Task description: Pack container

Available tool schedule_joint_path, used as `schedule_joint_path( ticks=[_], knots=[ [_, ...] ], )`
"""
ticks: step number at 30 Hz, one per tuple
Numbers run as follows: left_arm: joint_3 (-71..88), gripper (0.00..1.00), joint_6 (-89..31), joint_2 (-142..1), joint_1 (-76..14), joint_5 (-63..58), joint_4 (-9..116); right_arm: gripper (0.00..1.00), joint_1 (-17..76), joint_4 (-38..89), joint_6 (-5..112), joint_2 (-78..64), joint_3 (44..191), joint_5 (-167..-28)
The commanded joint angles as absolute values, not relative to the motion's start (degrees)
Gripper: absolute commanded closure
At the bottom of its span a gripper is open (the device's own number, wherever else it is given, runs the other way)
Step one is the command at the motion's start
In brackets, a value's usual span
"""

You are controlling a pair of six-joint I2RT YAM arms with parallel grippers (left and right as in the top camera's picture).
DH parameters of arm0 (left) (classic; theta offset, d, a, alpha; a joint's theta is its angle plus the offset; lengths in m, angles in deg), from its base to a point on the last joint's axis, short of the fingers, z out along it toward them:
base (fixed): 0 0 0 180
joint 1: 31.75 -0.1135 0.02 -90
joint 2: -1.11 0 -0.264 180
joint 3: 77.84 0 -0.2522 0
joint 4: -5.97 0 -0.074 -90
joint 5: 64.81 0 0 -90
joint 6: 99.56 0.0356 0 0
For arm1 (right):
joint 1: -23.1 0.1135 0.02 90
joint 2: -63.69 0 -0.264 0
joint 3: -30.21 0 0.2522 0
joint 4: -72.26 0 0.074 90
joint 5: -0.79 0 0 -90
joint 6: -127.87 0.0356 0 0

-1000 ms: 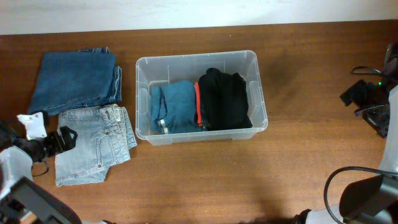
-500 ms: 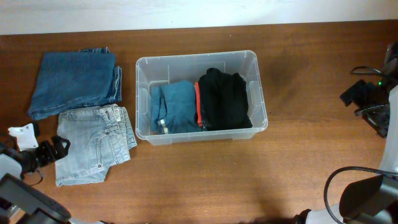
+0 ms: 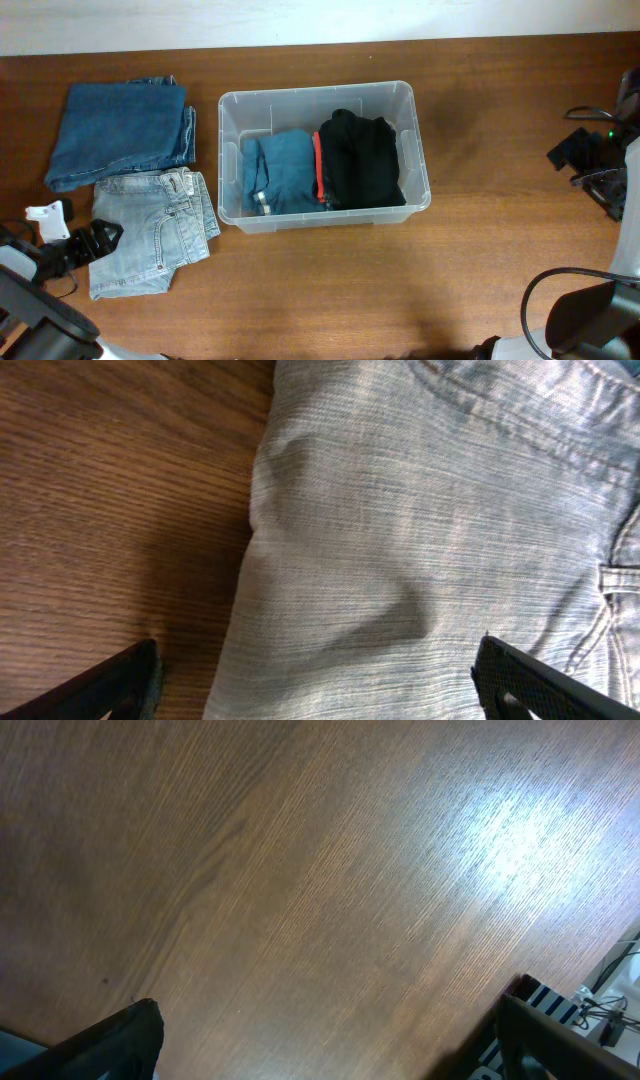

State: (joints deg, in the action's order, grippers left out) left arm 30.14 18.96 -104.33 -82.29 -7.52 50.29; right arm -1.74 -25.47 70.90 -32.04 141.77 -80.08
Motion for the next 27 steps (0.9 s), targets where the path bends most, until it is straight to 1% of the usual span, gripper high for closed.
schedule_joint_path(
  ticks=[1, 3, 8, 14, 17, 27],
  knots=[
    [29.53, 0.01, 19.63, -105.91, -82.44, -11.26, 50.53, 0.01, -2.04, -25.49, 71.39, -31.29, 141.62, -79.76],
    [29.53, 0.01, 19.61, -106.89, -82.44, -13.14, 50.58, 0.02, -2.04, -25.49, 71.39, -31.29, 141.62, -79.76],
    [29.97, 0.01, 18.39, -109.73, -82.44, -12.48, 51.74, 0.02, -2.04, -25.49, 71.39, -31.29, 141.62, -79.76],
    [30.36, 0.01, 18.37, -116.33, -82.44, -12.63, 52.52, 0.02, -2.04, -25.49, 71.39, -31.29, 141.62, -79.76],
    [30.16, 0.01, 18.34, -116.62, -82.44, -14.58, 52.24, 0.02, -2.04, -25.49, 71.39, -31.29, 141.62, -79.76],
    [29.84, 0.01, 17.71, -116.62, -82.42, -14.49, 51.63, 0.01, -2.04, -25.49, 71.39, -31.29, 141.62, -79.76]
  ],
)
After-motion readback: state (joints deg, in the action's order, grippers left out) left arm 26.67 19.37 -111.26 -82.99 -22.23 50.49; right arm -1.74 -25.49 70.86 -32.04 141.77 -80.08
